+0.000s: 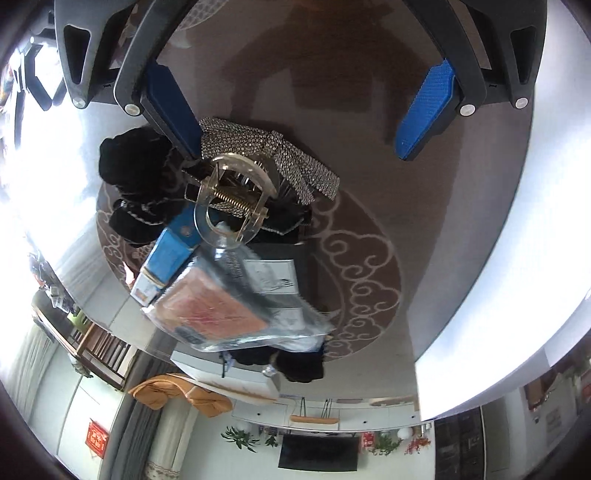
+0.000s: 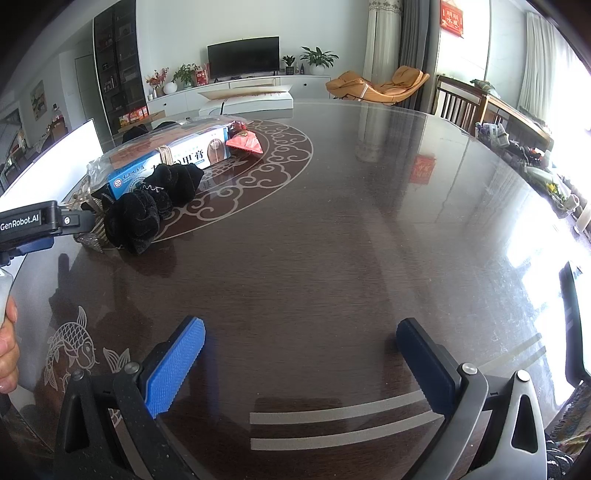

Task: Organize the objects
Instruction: 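Grasp the clear claw clip with rhinestone bow using the left tool, then carry the clip to the white cork-bottomed box with left tool while right grasps and carries black scrunchie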

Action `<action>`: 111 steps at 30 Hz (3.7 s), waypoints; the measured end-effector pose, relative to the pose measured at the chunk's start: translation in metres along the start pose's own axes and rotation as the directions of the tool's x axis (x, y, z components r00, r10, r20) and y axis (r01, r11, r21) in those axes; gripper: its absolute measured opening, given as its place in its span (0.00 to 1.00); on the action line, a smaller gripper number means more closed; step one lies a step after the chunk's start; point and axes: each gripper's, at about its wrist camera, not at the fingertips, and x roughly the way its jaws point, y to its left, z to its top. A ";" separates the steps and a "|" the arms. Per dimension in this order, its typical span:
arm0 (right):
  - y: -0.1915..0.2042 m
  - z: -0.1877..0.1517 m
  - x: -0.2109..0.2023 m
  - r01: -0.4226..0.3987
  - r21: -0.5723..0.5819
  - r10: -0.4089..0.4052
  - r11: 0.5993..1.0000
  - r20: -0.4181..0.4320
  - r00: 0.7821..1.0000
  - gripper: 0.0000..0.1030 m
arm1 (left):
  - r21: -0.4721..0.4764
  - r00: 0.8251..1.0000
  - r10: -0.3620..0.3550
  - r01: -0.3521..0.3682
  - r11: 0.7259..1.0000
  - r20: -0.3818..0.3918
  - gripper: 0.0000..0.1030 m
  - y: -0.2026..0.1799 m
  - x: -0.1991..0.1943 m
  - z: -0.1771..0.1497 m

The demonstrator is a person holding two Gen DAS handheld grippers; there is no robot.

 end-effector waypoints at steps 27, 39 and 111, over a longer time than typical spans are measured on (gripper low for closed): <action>0.000 0.001 -0.002 -0.001 0.000 0.001 1.000 0.000 1.000 1.00 | 0.056 0.997 0.071 -0.070 0.996 -0.015 1.00 0.013 0.009 -0.017; 0.000 0.001 -0.001 -0.001 0.000 0.001 1.000 0.001 1.000 1.00 | 0.100 0.997 0.071 -0.071 0.992 0.010 1.00 0.022 0.008 -0.018; 0.082 0.105 0.058 -0.333 0.134 0.357 0.933 -0.255 0.899 0.60 | 0.172 0.994 -0.002 -0.017 0.985 0.111 0.51 0.022 -0.035 -0.026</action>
